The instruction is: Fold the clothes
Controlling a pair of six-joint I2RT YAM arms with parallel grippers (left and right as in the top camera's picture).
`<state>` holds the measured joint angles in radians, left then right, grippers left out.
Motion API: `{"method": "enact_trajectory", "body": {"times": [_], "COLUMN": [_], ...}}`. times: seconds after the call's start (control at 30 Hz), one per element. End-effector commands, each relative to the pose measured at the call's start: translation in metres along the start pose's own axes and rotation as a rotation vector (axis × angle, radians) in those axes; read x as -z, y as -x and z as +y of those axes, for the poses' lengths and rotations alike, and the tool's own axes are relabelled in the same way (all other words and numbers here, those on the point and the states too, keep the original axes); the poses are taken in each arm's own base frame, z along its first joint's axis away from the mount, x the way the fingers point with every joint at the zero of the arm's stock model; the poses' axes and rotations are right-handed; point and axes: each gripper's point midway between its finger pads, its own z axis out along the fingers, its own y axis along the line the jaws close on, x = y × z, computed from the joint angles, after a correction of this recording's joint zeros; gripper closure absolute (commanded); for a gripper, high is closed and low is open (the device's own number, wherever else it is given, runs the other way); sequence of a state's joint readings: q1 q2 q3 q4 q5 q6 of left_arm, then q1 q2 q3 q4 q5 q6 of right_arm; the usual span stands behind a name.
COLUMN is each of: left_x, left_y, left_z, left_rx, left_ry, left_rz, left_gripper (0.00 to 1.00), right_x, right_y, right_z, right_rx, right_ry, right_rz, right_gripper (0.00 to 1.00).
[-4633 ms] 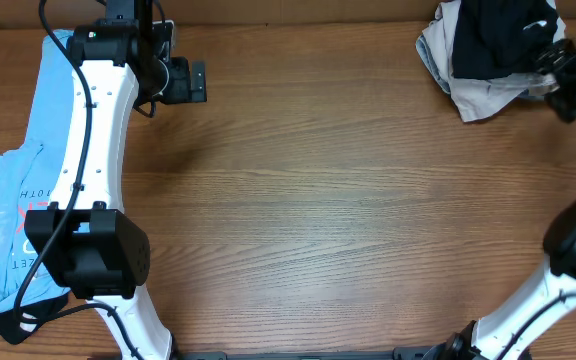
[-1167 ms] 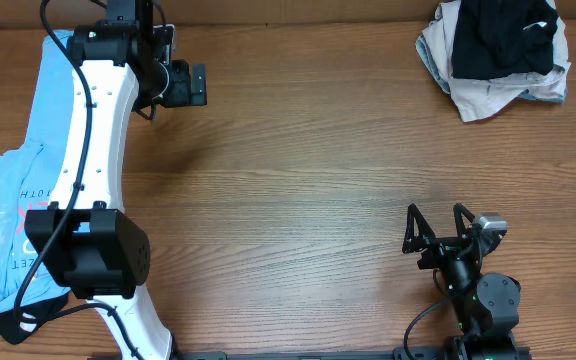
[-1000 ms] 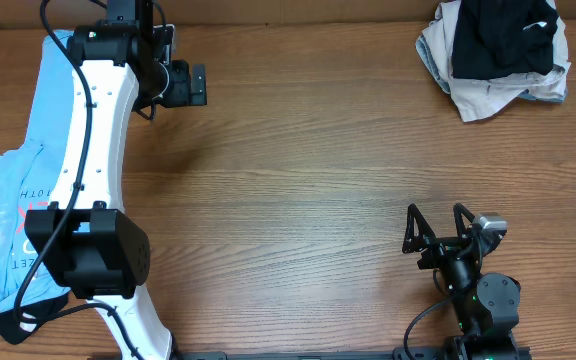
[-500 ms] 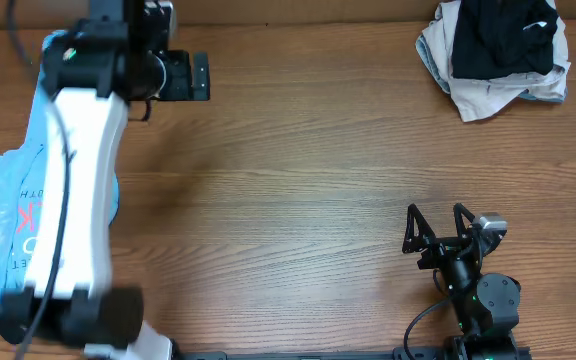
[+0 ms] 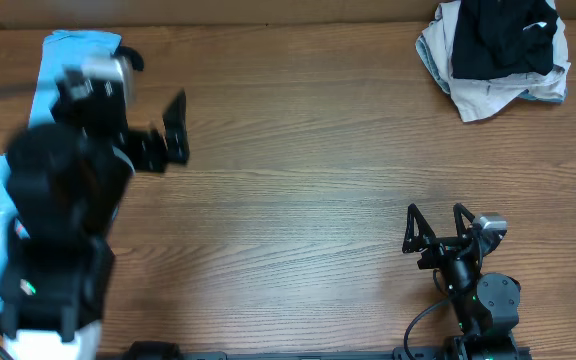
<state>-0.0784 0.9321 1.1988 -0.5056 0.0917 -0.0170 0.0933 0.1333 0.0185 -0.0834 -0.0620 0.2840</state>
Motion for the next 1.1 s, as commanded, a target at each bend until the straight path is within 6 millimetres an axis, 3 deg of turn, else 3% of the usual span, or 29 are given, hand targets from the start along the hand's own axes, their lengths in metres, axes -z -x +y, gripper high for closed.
{"method": "enact_trajectory", "body": {"times": [0.0, 0.23, 0.57, 0.87, 1.07], "left_x": [0.01, 0.027, 0.042, 0.038, 0.029], "left_y": [-0.044, -0.099, -0.146, -0.18, -0.208], "left_z": [0.003, 0.006, 0.011, 0.02, 0.024], "left_rx": [-0.051, -0.066, -0.078, -0.069, -0.059], "left_ry": [0.015, 0.031, 0.057, 0.103, 0.114], "left_rz": [-0.035, -0.249, -0.434, -0.435, -0.317], "left_gripper": [0.0, 0.0, 0.0, 0.0, 0.0], "right_x": [0.0, 0.0, 0.0, 0.0, 0.0], "right_y": [-0.001, -0.001, -0.001, -0.001, -0.001], "right_z": [-0.002, -0.002, -0.002, -0.002, -0.002], "right_rx": [0.0, 0.0, 0.0, 0.0, 0.0], "right_ry": [-0.008, -0.008, -0.008, -0.008, -0.008], "right_rz": [-0.007, -0.008, -0.007, -0.007, -0.007], "right_gripper": [0.0, 0.0, 0.0, 0.0, 0.0]}}
